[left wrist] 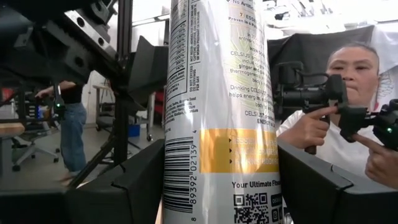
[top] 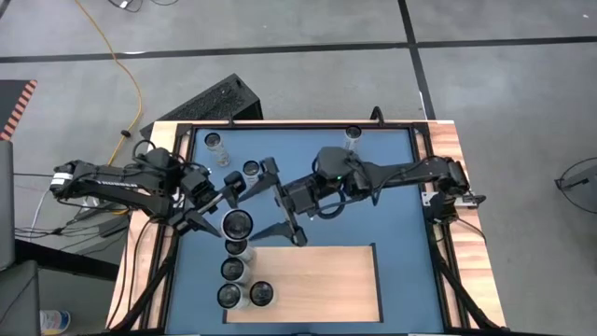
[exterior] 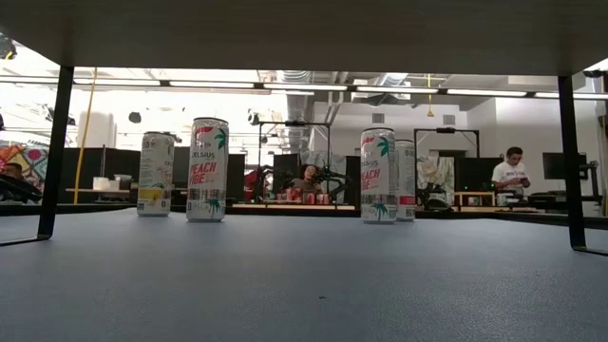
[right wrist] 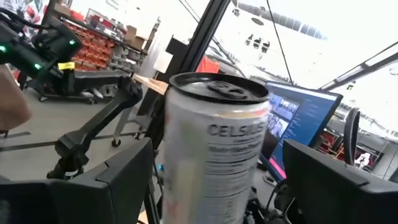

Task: Place canned beverage on shelf
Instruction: Put the right white yellow soda can on the shelf aligned with the other white yellow soda can

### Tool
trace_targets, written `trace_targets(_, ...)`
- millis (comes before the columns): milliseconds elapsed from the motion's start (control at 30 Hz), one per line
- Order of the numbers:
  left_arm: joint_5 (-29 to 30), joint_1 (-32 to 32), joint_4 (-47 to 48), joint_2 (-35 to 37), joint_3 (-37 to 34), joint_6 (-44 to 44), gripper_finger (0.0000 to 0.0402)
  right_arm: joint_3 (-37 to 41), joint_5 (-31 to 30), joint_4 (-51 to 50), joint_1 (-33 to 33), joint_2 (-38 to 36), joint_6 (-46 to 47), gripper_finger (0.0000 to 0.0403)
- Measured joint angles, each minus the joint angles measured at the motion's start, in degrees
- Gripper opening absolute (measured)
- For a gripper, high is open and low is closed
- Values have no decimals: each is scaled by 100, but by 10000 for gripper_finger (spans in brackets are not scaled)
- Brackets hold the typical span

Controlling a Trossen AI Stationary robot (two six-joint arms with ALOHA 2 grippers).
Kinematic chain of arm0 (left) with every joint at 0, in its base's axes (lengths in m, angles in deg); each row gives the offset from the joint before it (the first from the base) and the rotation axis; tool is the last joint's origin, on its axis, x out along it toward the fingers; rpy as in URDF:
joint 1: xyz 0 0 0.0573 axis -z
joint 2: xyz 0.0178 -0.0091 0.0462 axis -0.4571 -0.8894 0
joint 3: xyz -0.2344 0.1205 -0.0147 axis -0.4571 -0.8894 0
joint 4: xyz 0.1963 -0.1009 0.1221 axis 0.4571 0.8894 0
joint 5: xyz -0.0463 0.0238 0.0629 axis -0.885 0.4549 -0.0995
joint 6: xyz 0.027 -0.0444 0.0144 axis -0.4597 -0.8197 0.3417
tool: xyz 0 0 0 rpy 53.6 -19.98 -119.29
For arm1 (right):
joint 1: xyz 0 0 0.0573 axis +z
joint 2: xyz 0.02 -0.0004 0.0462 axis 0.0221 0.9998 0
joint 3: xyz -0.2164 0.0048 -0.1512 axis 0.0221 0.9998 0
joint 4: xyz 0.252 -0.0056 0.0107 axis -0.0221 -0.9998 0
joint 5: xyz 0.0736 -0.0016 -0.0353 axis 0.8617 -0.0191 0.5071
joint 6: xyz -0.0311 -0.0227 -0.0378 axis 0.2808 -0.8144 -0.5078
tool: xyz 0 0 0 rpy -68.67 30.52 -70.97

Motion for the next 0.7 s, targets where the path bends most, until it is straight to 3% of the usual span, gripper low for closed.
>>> trace_targets(700, -152, 4, -235, -237, -7, -31, 250, 2, 269, -103, -20, 4, 195, 342)
